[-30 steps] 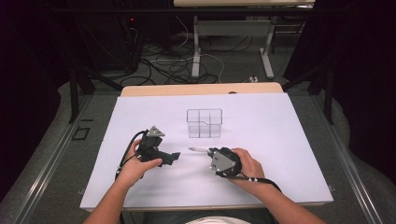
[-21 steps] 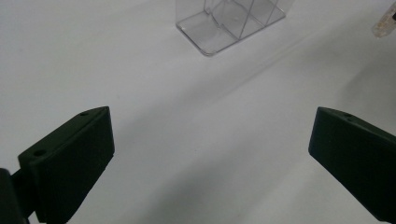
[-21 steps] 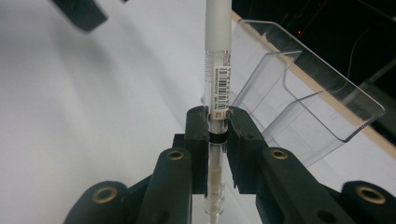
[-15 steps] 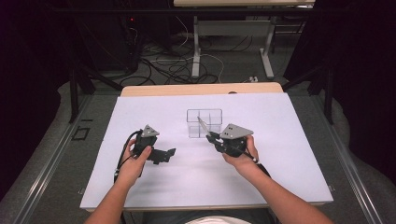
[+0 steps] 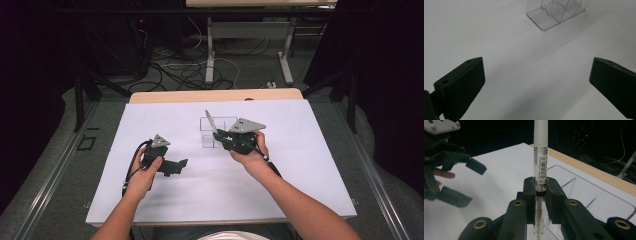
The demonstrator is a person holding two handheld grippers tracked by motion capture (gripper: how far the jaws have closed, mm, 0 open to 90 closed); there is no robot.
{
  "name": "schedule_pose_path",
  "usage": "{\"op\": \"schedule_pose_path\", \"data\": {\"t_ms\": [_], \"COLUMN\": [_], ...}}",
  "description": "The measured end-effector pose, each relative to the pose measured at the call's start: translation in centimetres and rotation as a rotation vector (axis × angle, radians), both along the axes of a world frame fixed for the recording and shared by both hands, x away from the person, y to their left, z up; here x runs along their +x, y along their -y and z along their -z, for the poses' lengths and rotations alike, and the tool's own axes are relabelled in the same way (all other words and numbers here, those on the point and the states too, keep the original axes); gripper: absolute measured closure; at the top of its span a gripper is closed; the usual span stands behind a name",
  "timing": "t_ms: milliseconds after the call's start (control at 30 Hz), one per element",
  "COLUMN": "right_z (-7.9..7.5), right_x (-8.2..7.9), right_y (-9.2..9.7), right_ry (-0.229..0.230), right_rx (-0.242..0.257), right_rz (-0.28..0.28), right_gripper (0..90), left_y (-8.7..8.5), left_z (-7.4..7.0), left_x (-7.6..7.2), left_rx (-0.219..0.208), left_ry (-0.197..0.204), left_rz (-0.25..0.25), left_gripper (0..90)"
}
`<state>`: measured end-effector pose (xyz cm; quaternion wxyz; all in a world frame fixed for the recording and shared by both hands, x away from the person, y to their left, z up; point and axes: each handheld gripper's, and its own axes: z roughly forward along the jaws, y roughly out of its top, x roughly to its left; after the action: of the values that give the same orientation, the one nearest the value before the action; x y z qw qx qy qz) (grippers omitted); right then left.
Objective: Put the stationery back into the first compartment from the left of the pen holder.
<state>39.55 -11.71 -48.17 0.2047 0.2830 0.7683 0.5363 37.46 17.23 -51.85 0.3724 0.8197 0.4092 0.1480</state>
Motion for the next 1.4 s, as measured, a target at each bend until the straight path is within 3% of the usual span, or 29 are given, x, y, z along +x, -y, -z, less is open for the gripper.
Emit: {"op": "schedule_pose_path", "data": {"t_ms": [233,467,700,800,833,933,967,1067,1400], "right_z": [-1.7,-3.0,-4.0,-4.0,-3.9,-3.6,-3.1,-2.6,-1.4], "right_x": [1.8,3.3,5.1,5.7,6.2,6.6,7.0,7.2,6.7], "right_y": [-1.4,-2.6,-3.6,-3.8,-3.9,-4.0,-4.2,-4.3,-5.1], "right_ry": [-0.004,-0.004,-0.016,-0.013,-0.036,-0.038,-0.068,-0.094,-0.116], "right_rx": [0.019,0.04,0.074,0.072,0.062,0.079,0.087,0.092,0.038], "right_rz": [0.004,0.023,0.062,0.079,0.098,0.114,0.132,0.15,0.171], "right_gripper": [79.6,79.6,79.6,79.7,79.7,79.7,79.7,79.7,79.6], "left_y": [-0.2,-0.6,-0.8,-1.0,-1.0,-1.0,-1.0,-1.0,-1.0], "left_z": [0.1,-0.5,-0.5,-0.5,-0.5,-0.6,-0.6,-0.6,-0.6], "left_x": [0.0,0.0,0.2,0.2,0.2,0.1,0.1,0.1,0.2], "left_rx": [-0.003,-0.05,-0.048,-0.049,-0.05,-0.059,-0.06,-0.057,-0.044], "left_ry": [-0.001,0.001,0.005,0.001,0.002,0.004,0.005,0.005,0.004], "left_rz": [0.002,-0.004,-0.014,-0.019,-0.019,-0.021,-0.02,-0.018,-0.024], "left_gripper": [0.1,0.1,0.1,0.1,0.1,0.1,0.1,0.1,0.1]}}
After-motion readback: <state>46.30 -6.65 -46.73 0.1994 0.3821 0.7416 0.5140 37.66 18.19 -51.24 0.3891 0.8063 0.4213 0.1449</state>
